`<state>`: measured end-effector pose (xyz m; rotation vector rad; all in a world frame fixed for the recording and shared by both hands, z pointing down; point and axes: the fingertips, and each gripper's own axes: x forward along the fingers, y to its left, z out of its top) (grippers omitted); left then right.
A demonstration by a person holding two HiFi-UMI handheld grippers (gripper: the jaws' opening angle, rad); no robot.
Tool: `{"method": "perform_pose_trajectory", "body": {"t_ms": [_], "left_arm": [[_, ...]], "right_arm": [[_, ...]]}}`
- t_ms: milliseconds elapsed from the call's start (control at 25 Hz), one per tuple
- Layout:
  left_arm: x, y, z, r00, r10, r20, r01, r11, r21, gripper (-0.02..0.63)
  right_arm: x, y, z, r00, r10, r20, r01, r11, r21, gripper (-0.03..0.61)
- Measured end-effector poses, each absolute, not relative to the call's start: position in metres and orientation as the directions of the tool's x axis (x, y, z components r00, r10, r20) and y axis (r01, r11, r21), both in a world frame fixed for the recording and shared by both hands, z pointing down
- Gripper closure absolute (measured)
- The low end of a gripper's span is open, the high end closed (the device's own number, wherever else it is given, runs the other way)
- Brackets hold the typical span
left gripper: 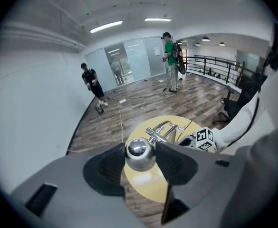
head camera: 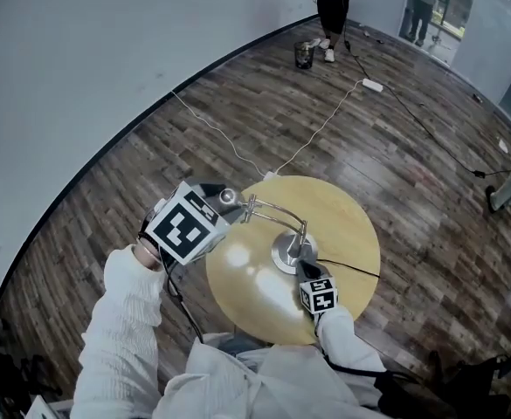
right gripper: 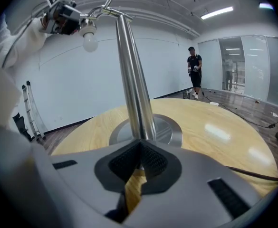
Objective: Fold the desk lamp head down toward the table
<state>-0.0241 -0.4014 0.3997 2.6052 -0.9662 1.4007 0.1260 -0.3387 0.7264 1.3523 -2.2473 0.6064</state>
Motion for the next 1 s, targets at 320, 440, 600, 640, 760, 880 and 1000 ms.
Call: {"method": "perform_pose_trajectory", "body": {"t_ms": [320,440,600,640,760,880,1000], "left_arm": [[-0.061,-0.411,0.526,0.499,-0.25,0.83,-0.538,-0.84,0.071,0.413],[-0.06,-0.412,0.546,0.577,-0.229,0.784,-0.524,-0.84,0.14,0.411],[-0.058,-0.415,0.558,0.609,-0.208,0.765,-0.502,-0.849,0.169,0.411],[-0.057,-0.415,0.562,0.608,-0.201,0.768,-0.497,-0.851,0.171,0.411],[-0.056,-0.417,0.571,0.601,-0.181,0.778,-0.494,-0.85,0.183,0.41],[-0.053,-0.416,0.581,0.607,-0.165,0.778,-0.488,-0.85,0.2,0.408],[-0.049,-0.414,0.591,0.618,-0.15,0.771,-0.478,-0.851,0.217,0.409]], "right_arm": [[0.126,-0.341,0.727,-0.422,-0.701,0.575,-0.898,0.411,-0.159,0.566],[0.125,-0.341,0.727,-0.428,-0.699,0.573,-0.895,0.414,-0.164,0.566],[0.124,-0.346,0.727,-0.426,-0.705,0.567,-0.897,0.41,-0.164,0.566],[0.123,-0.347,0.727,-0.424,-0.705,0.568,-0.898,0.408,-0.164,0.566],[0.12,-0.35,0.727,-0.419,-0.707,0.57,-0.901,0.4,-0.166,0.566],[0.119,-0.352,0.726,-0.412,-0.711,0.57,-0.905,0.392,-0.166,0.566],[0.119,-0.351,0.727,-0.409,-0.716,0.566,-0.907,0.387,-0.166,0.566]]}}
